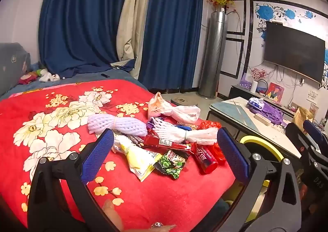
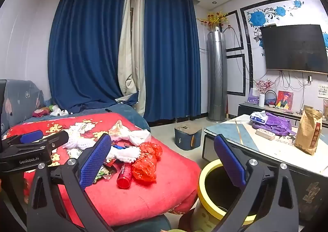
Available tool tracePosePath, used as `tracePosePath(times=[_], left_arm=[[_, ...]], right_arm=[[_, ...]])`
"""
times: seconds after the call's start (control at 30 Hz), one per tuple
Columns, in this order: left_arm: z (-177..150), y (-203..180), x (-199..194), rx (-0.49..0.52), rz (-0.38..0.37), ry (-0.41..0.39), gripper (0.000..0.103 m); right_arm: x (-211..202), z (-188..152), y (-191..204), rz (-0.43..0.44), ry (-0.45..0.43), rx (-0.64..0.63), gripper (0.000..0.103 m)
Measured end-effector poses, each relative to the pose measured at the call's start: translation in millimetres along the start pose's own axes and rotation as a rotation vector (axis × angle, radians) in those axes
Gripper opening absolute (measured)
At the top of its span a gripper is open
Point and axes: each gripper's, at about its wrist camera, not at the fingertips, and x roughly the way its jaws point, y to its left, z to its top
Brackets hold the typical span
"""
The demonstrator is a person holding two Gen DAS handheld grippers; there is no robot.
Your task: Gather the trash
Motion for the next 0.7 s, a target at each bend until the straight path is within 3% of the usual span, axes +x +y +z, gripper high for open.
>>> tracePosePath(times=[0.7], left_arm=[[2.8, 3.4, -2.7, -0.003, 0.003, -0.007, 0.093]], right_arm=[[-0.6, -3.5, -0.2, -0.008, 0.012, 0.000, 0.097]])
